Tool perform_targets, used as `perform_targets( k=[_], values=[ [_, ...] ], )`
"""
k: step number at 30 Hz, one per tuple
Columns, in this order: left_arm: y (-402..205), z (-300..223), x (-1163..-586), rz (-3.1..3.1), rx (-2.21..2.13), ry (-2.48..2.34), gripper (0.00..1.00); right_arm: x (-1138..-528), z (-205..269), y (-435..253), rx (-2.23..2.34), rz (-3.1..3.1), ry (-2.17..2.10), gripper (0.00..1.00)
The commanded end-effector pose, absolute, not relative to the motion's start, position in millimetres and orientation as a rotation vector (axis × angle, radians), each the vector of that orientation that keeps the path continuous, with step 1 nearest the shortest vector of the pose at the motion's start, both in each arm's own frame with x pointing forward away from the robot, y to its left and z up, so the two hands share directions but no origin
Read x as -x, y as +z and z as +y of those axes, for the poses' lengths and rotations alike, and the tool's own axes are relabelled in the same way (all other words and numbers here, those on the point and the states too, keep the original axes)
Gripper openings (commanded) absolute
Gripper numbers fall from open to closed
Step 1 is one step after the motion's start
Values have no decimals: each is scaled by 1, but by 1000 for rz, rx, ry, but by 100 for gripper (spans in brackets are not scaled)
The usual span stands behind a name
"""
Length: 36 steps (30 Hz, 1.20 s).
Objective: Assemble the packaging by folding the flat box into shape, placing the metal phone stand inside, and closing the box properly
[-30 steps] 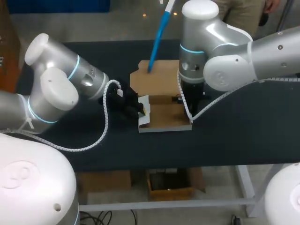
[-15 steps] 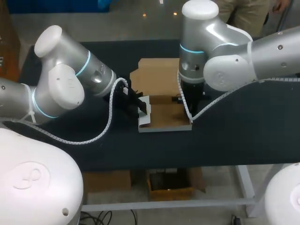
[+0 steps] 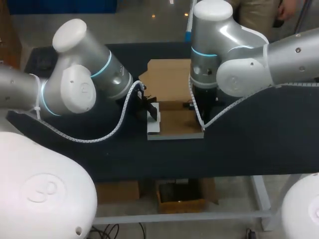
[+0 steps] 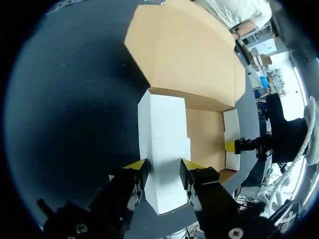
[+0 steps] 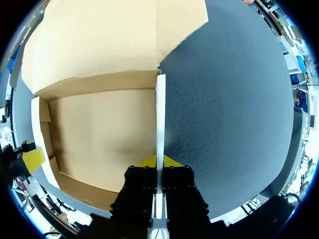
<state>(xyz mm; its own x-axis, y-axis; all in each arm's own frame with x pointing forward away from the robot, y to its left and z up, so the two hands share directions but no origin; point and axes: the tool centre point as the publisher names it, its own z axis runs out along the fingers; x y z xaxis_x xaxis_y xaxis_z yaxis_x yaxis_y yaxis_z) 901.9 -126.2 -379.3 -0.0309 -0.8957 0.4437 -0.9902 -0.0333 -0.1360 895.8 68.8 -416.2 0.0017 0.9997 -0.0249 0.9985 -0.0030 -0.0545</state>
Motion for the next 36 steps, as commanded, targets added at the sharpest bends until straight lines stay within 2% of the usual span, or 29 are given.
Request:
perform_targets(
  k=[1,7,22,28,36],
  values=[
    [-379,-126,-902,-2102,-2143,470,42,-896,71,-416,2208,-2202,94,0],
    [-382,-123,-906,-2118,-2188,405,35,-896,71,-416,2208,-2202,94,0],
    [-390,-119,-913,-2132,-2304,261,34,-896,71,-416,2208,-2202,94,0],
    [-391,-118,-914,-2143,-2336,219,25,-896,71,-416,2208,-2202,94,0],
    [-395,-115,-915,-2149,-2349,153,26,-896,71,-416,2208,-2202,94,0]
  ],
)
